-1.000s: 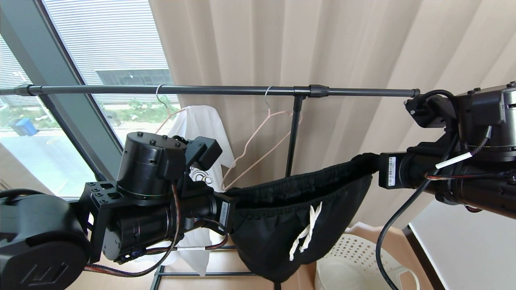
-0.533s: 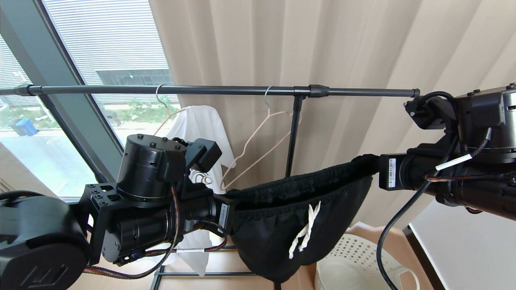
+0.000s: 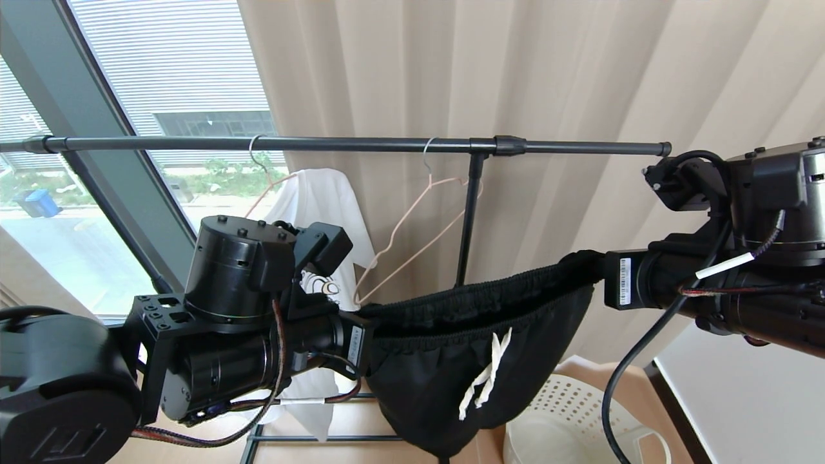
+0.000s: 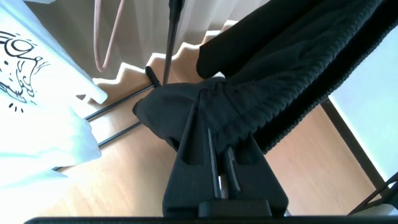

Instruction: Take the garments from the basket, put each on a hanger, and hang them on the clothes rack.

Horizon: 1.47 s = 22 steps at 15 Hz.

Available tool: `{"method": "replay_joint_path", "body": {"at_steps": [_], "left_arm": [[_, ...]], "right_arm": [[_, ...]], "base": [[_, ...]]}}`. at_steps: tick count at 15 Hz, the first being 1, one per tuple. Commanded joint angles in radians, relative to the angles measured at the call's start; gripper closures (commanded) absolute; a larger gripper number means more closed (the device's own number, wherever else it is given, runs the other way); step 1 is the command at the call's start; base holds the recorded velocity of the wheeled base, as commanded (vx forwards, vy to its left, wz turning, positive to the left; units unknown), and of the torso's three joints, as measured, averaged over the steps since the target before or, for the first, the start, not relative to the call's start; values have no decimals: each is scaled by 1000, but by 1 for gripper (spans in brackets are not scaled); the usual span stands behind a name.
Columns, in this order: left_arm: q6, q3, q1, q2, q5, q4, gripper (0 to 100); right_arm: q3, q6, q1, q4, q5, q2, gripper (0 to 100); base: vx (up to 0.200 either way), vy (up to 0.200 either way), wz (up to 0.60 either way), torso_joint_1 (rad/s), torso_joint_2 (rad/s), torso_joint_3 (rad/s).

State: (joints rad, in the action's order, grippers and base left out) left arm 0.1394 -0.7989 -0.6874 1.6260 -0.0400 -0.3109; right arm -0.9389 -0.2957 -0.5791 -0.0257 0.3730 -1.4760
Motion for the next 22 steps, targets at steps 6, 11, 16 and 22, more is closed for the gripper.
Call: {"method": "replay_joint_path", "body": {"at_steps": [6, 11, 16, 22], "left_arm": [[5, -66, -1, 6, -18, -1, 100], [5, -181, -4, 35, -18, 7, 100], [6, -201, -12, 51, -20, 7, 100], [5, -203, -17, 87, -69, 6, 100]], "right_arm": [[95, 116, -1, 0, -2, 43, 0], [315, 435, 1, -14, -233, 155, 0], [465, 527, 4, -195, -568, 158, 0], [552, 557, 19, -339, -822, 166, 0]], "base": [[0, 0, 0, 0, 0, 0], [0, 0, 0, 0, 0, 0], [0, 0, 0, 0, 0, 0], [0, 0, 0, 0, 0, 0]]}}
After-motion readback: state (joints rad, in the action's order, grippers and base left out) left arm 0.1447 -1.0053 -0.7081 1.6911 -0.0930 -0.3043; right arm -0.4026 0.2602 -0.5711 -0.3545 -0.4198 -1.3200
